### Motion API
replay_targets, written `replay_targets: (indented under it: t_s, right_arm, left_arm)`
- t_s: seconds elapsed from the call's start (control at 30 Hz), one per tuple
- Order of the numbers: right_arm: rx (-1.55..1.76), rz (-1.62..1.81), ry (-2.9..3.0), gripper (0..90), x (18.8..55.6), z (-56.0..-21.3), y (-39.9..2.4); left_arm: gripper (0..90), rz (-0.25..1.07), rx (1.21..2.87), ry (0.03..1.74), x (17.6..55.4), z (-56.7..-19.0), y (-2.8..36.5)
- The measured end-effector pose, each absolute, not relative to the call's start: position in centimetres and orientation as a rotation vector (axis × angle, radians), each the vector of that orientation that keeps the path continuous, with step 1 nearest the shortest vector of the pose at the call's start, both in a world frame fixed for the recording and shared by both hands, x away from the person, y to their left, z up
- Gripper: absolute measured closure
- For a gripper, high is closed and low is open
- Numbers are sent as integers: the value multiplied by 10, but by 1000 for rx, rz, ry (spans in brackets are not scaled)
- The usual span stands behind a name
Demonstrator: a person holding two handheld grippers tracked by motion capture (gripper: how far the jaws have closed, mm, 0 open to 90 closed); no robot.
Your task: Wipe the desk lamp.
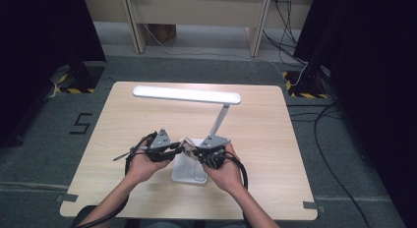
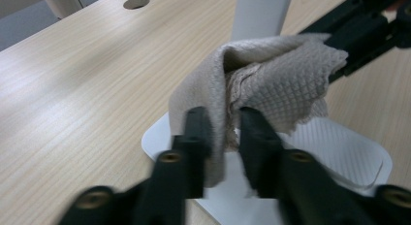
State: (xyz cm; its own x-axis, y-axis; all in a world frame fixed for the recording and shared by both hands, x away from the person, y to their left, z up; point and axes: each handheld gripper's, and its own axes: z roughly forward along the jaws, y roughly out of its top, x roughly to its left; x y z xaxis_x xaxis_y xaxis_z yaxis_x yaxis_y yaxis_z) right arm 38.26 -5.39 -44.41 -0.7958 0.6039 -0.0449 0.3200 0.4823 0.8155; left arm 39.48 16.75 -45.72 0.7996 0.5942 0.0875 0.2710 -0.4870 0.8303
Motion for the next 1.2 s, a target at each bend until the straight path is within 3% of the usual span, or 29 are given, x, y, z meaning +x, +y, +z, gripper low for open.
replay_targets:
  t_s: [0.1, 0.17, 0.37, 0.43, 0.77, 0.93, 1.1, 1.2]
  right_arm:
    - [787, 1229, 2391, 865, 384, -444, -56]
    - [789, 1229, 2388, 865, 385, -444, -56]
    - [776, 1228, 2404, 865, 384, -444, -54]
    - [774, 1226, 2409, 865, 384, -444, -53]
    - [751, 1238, 2426, 864, 381, -449, -49]
    - [749, 1250, 2423, 849, 380, -451, -47]
    - [761, 1266, 2418, 716, 377, -453, -53]
    - [783, 1264, 2403, 688, 373, -455, -64]
  left_arm:
    - [492, 472, 2097, 608, 391, -455, 166]
    - [433, 475, 2108, 583, 389, -455, 164]
    - [359, 512, 2148, 528, 390, -456, 157]
    - [399, 520, 2147, 514, 392, -456, 155]
    - [803, 486, 2083, 561, 398, -456, 161]
    - [834, 442, 2044, 619, 399, -458, 160]
    - [838, 487, 2060, 638, 406, -462, 163]
    - [838, 536, 2082, 656, 411, -466, 169]
